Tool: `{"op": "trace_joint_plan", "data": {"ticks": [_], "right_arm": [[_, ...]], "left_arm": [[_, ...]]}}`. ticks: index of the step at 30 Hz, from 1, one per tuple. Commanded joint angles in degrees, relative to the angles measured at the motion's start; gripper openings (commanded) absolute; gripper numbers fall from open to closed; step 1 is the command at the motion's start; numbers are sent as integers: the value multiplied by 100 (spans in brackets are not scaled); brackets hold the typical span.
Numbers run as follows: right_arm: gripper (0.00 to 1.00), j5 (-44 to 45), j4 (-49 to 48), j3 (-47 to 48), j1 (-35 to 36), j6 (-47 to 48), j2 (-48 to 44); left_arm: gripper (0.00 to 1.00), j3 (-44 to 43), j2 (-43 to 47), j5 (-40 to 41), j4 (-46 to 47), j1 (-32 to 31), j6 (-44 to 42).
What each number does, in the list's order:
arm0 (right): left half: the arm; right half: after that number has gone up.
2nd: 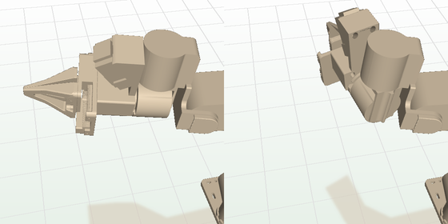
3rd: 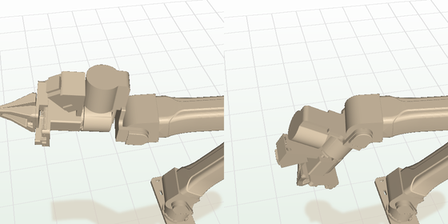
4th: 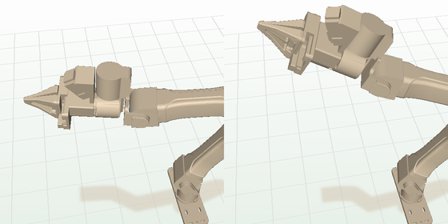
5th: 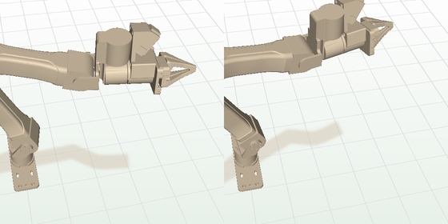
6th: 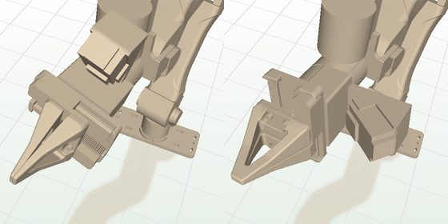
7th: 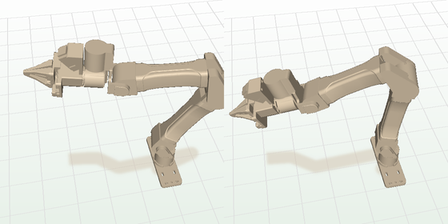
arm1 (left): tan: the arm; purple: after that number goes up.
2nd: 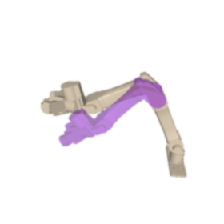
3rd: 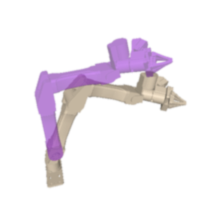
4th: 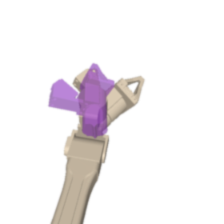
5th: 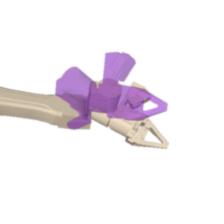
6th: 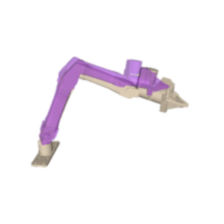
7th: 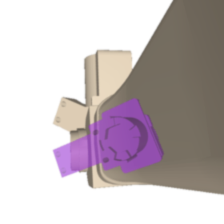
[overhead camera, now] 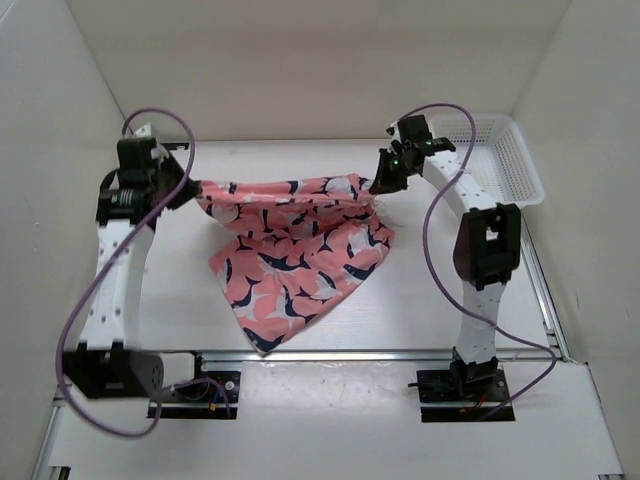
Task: Fold and stack the shorts
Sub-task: Fold the shorts
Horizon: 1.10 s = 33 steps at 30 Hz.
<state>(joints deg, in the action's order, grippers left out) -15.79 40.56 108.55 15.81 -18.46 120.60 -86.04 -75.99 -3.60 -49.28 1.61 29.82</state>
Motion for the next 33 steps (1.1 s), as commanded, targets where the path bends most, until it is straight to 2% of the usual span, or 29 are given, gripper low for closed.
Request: {"op": "trace_joint_plan", "data": {"ticks": [1,5,9,14,19,24,25,26,27,28,29,30,31,32,33], "right_arm": [[0,155,-136,-509,-105,88,-956],[0,208,-136,-1212,-105,88,-1661],[0,322,-75,-2073,-105,88,-2346],[0,875,101,-3329,-105,-17,-3234],[0,1411,233,-4104,-105,-342,-3885],[0,1701,286,-4667,-52,-518,-4228],[1,1781,286,-4737,-52,-579,-4229],[15,1851,286,-4790,-52,-580,-4307],[24,1930,286,-4852,-52,-580,-4308],[32,2044,286,-4852,-52,-650,-4308],[46,2210,182,-4852,-52,-650,-4308],[64,2282,181,-4748,-52,-729,-4308],[73,2282,94,-4686,-52,-729,-4308],[78,2282,93,-4590,-52,-729,-4255],[79,2282,41,-4389,-52,-729,-4168]], "left_arm": [[10,891,1187,-203,-81,24,84],[10,1738,2113,-142,-493,24,270],[10,2301,2597,8,-1038,-29,471],[10,2951,3150,-114,-1426,-239,813],[10,3558,3441,-378,-1726,-380,990],[10,3612,3503,-537,-2093,-653,1209],[14,3612,3503,-537,-2182,-653,1210],[22,3664,3503,-633,-2252,-653,1140],[48,3725,3503,-808,-2305,-653,1079],[61,3787,3503,-940,-2306,-653,1000],[70,3848,3503,-1046,-2306,-653,929],[76,3849,3503,-1125,-2306,-653,798],[81,3849,3425,-1126,-2306,-653,727],[85,3727,3363,-1126,-2306,-653,648],[85,3465,3206,-1126,-2306,-653,482]]}}
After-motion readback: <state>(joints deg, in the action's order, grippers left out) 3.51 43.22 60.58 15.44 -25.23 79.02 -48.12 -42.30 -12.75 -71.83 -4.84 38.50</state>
